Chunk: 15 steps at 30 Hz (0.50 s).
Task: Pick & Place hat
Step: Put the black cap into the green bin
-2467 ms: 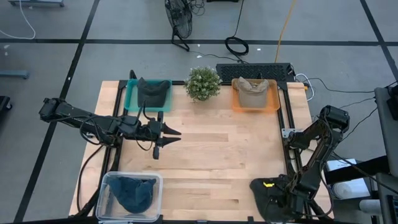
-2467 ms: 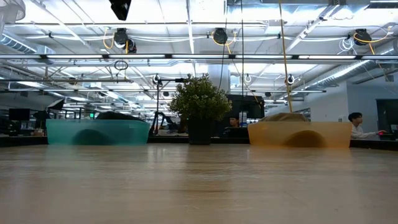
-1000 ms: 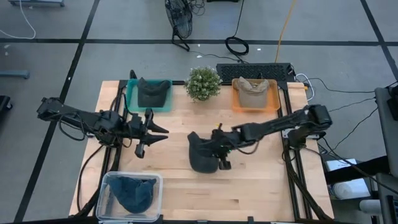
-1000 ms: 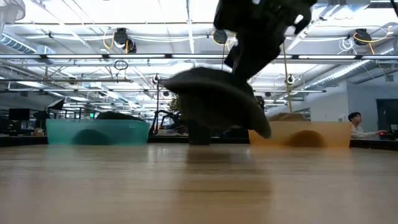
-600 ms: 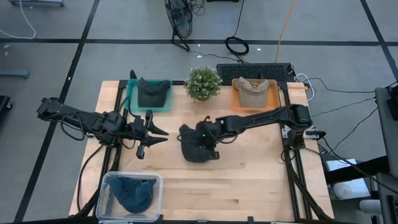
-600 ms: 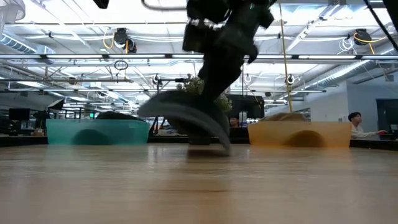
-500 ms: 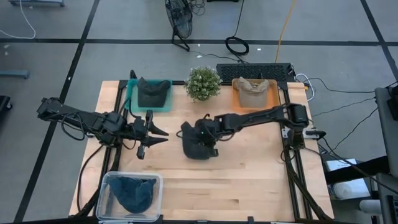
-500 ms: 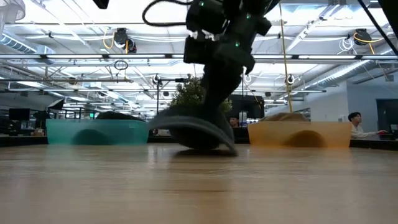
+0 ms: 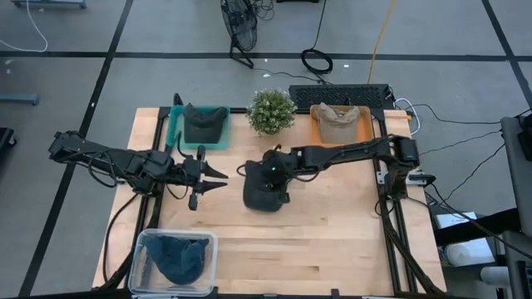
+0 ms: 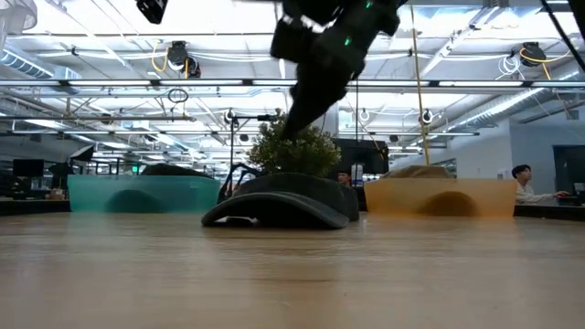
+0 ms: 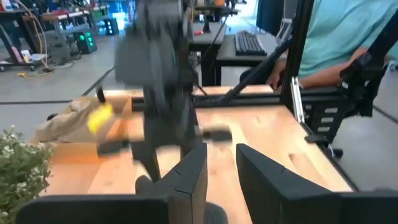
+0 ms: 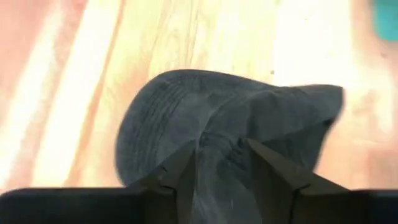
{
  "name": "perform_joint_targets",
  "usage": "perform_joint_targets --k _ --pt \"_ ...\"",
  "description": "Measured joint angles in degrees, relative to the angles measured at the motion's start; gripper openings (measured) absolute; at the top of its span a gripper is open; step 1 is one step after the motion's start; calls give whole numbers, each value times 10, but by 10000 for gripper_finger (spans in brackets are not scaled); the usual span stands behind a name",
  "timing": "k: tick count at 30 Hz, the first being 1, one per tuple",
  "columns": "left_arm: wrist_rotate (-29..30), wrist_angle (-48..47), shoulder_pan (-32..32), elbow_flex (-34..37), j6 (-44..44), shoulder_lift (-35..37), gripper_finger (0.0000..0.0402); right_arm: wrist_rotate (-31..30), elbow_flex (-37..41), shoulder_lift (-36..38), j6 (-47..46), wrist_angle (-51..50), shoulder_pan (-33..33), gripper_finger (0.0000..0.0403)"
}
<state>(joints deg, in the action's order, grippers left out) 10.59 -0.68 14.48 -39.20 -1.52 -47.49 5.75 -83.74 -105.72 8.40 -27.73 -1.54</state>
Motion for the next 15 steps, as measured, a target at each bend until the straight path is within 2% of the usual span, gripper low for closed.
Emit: perform_joint_targets --k 3,8,12,15 --pt "2 23 -2 0 7 -27 95 -30 0 38 -29 -40 3 135" --pt "3 63 -19 -5 35 -101 95 -151 40 113 -65 -61 34 126" --pt "4 63 -43 -23 28 -156 112 -180 142 186 -76 52 56 113" --pt "-27 51 -64 -34 18 -192 154 -177 232 244 -46 173 61 106"
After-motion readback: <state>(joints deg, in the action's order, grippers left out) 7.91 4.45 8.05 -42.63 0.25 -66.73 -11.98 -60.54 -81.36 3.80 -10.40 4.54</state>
